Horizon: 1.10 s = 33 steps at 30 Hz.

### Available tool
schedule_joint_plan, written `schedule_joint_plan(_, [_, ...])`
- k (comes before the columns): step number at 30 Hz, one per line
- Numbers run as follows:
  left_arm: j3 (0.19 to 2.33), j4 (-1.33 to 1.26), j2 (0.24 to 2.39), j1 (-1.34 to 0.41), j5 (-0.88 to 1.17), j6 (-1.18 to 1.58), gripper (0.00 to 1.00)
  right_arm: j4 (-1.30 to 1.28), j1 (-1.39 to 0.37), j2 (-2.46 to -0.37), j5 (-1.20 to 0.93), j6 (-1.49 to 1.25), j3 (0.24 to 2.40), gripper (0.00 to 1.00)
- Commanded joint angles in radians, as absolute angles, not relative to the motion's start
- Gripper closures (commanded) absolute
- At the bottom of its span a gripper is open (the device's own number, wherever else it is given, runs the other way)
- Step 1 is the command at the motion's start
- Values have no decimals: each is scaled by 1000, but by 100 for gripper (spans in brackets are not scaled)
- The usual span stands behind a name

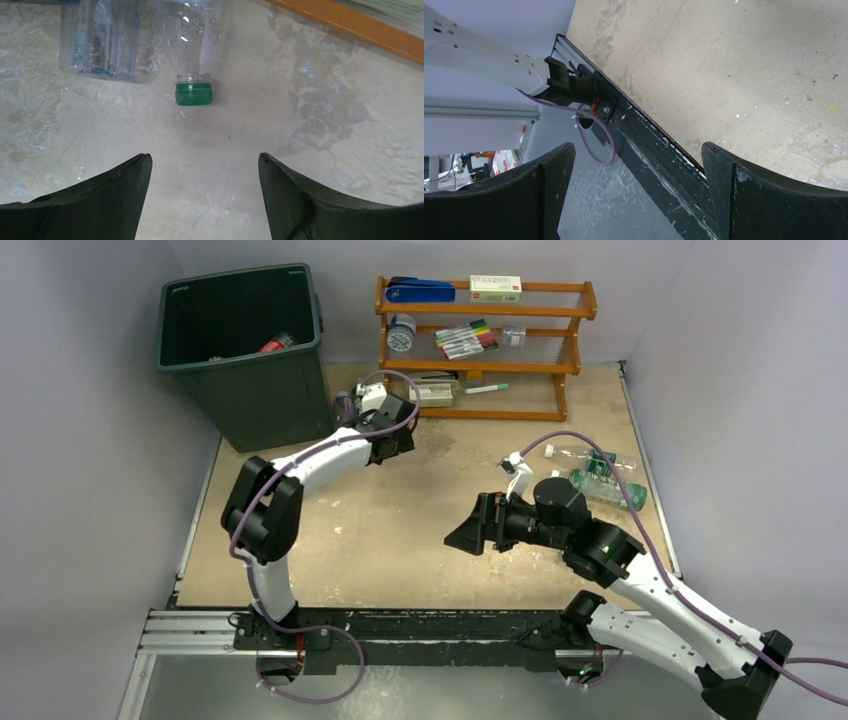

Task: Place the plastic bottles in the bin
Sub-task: Pick up the plastic bottle at the center of the board.

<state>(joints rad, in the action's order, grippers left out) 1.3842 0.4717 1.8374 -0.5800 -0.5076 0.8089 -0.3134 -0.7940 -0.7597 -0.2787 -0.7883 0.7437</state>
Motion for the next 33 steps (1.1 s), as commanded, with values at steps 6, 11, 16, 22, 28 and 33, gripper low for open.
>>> schedule_joint_plan(6, [1474, 403, 1939, -526, -553, 793, 33, -358, -799, -709, -255, -792, 735, 1])
schedule_joint_plan(11, [1506, 398, 1986, -512, -547, 786, 44, -358, -799, -716, -258, -783, 740, 1])
schedule_joint_plan(16, [1539, 402, 2032, -511, -549, 782, 44, -373, -799, -727, -257, -772, 755, 1])
schedule_joint_plan(22, [1551, 395, 2068, -503, -549, 783, 44, -398, -799, -719, -262, -764, 758, 1])
schedule_joint_plan(28, [1559, 392, 2090, -486, -540, 780, 49, -407, -799, -713, -263, -765, 752, 1])
schedule_joint_plan(33, [1565, 367, 2103, -474, -518, 763, 52, -402, -799, -718, -267, -767, 743, 1])
